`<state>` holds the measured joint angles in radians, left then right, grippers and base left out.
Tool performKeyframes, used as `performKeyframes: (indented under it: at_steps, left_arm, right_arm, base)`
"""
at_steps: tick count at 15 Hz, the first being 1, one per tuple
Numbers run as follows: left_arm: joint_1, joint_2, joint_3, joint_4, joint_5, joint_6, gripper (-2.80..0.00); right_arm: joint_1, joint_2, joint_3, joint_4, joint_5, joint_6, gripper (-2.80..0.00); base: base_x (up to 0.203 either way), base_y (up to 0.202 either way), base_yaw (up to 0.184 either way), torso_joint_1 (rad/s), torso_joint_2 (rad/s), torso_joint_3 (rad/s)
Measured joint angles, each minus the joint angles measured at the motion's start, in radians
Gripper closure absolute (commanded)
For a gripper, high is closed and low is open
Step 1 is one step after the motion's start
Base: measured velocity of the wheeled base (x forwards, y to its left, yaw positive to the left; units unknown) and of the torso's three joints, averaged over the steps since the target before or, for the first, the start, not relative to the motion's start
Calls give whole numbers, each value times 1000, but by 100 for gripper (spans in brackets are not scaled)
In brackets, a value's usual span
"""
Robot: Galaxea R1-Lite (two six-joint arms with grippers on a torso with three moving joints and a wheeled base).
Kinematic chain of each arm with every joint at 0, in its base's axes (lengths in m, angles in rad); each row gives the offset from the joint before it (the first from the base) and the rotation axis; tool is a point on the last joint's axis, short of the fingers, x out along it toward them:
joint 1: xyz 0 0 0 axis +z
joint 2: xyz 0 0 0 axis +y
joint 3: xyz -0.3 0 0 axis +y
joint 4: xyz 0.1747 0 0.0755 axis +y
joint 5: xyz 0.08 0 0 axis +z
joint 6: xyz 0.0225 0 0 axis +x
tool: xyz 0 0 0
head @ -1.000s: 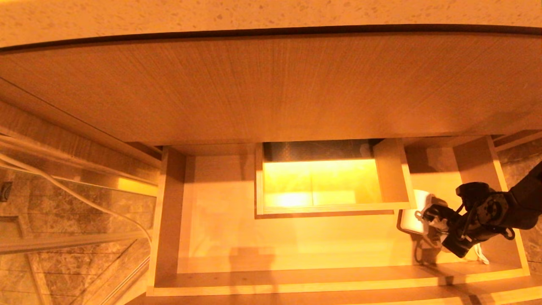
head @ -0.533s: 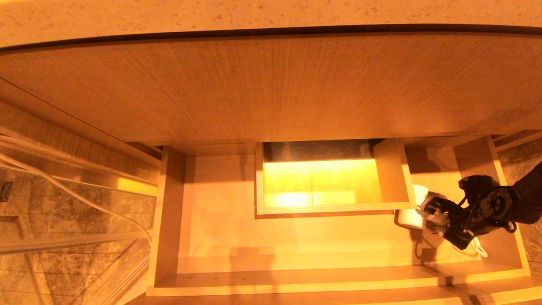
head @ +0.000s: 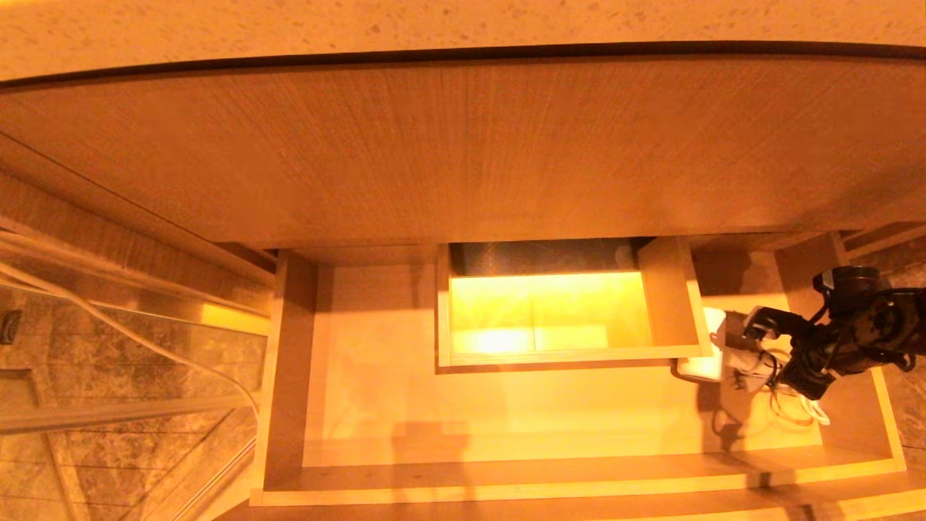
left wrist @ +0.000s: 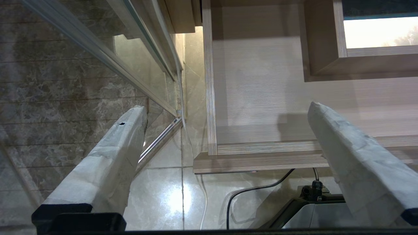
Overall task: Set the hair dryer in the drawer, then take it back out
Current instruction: Take the hairdryer out
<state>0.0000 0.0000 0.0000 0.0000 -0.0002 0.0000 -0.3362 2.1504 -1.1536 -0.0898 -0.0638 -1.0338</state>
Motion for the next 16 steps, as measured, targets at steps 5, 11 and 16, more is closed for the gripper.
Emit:
performKeyframes:
  at_steps: [5,11,16]
  left_arm:
    - [0,0,0,0,0,0,-280]
    - [0,0,0,0,0,0,-280]
    - [0,0,0,0,0,0,-280]
  right_arm:
    - [-13,-77,61,13,0,-33,0]
    - [-69,-100,91,2,4,-154,-280]
    - [-72,-63,78,1,-1,-151,-280]
  base:
    - [0,0,0,0,0,0]
    - [0,0,0,0,0,0]
    - [0,0,0,0,0,0]
